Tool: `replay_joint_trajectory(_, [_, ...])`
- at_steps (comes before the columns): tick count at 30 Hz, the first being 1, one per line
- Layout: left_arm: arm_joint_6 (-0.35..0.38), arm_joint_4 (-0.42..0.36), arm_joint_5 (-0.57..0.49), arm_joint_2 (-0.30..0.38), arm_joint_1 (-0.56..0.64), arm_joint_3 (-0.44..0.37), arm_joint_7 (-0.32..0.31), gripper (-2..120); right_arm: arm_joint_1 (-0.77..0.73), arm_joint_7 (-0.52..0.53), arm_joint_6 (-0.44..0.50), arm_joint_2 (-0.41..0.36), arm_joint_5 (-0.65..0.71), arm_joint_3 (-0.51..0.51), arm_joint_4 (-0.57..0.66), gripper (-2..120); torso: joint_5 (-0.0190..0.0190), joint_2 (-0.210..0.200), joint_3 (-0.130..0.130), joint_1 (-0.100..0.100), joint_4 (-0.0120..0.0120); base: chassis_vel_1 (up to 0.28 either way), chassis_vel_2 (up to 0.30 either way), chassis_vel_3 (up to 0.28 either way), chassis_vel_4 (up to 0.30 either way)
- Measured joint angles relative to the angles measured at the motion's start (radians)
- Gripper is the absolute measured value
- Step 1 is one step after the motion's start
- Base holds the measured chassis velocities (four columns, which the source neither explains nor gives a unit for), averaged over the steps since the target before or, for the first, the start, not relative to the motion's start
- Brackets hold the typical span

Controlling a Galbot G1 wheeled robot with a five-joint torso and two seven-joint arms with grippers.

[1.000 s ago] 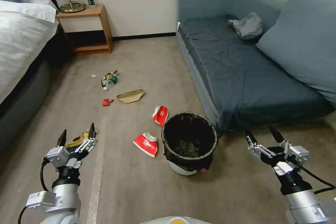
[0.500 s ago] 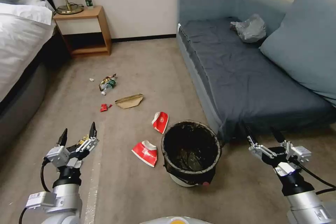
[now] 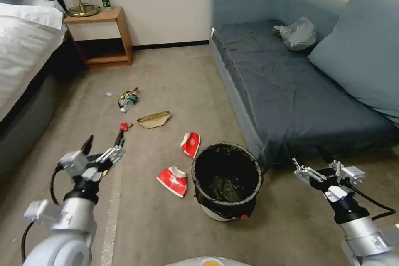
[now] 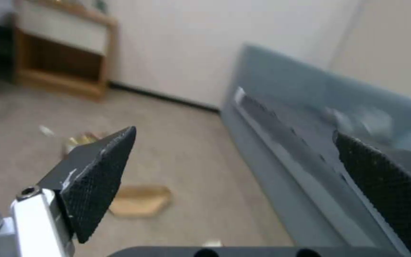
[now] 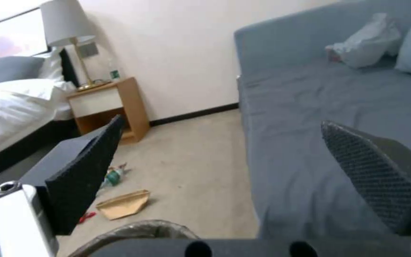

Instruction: Pick up the trash can from the floor.

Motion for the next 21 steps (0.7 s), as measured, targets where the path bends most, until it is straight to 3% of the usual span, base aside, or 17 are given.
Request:
replay_joint_trajectory(3, [0.015,0.029,-0.023,0.044,-0.018,0.022,-0.007,100,-0.007,0.001,0.001,0.008,0.0,0.011,0.007,100,-0.0003,0.0,0.0,0.0,0.0002,0.0,0.0,0.0,0.0])
replay_joint_trajectory(4, [0.033,0.065,-0.055,0.09,-0.044,0.044,-0.016,100,-0.013,0.002,0.001,0.019,0.0,0.022,0.014,100,-0.0001,0.0,0.0,0.0,0.0004,0.0,0.0,0.0,0.0])
replay_joint_trajectory(6, [0.036,0.071,-0.062,0.099,-0.049,0.05,-0.018,100,-0.014,0.002,0.002,0.021,0.0,0.025,0.016,100,-0.0001,0.0,0.0,0.0,0.0005,0.0,0.0,0.0,0.0])
replay_joint_trajectory(8, [0.091,0.132,-0.175,0.215,-0.139,0.137,-0.054,100,-0.024,0.004,0.002,0.039,0.0,0.048,0.025,100,-0.0001,0.0,0.0,0.0,0.0006,0.0,0.0,0.0,0.0])
replay_joint_trajectory(9, [0.091,0.132,-0.175,0.215,-0.139,0.137,-0.054,100,-0.024,0.004,0.002,0.039,0.0,0.048,0.025,100,-0.0001,0.0,0.0,0.0,0.0006,0.0,0.0,0.0,0.0])
replay_joint_trajectory(11, [0.128,0.151,-0.265,0.322,-0.205,0.211,-0.067,100,-0.035,0.004,0.003,0.064,-0.002,0.063,0.027,100,0.0002,0.0,0.0,0.0,0.0,0.0,0.0,0.0,0.0])
replay_joint_trajectory(12, [0.128,0.151,-0.265,0.322,-0.205,0.211,-0.067,100,-0.035,0.004,0.003,0.064,-0.002,0.063,0.027,100,0.0002,0.0,0.0,0.0,0.0,0.0,0.0,0.0,0.0])
replay_joint_trajectory(14, [0.153,0.165,-0.331,0.414,-0.269,0.291,-0.07,100,-0.038,0.004,0.006,0.09,-0.014,0.07,0.027,100,0.0002,0.0,0.0,0.0,0.0002,0.0,0.0,0.0,0.0])
replay_joint_trajectory(18, [0.165,0.18,-0.363,0.461,-0.315,0.35,-0.073,100,-0.039,0.005,0.006,0.108,-0.023,0.073,0.026,100,0.0002,0.0,0.0,0.0,0.0004,0.0,0.0,0.0,0.0])
replay_joint_trajectory(21, [0.182,0.232,-0.408,0.511,-0.431,0.485,-0.091,100,-0.034,0.006,0.007,0.147,-0.044,0.074,0.024,100,0.0001,0.0,0.0,0.0,0.0006,0.0,0.0,0.0,0.0])
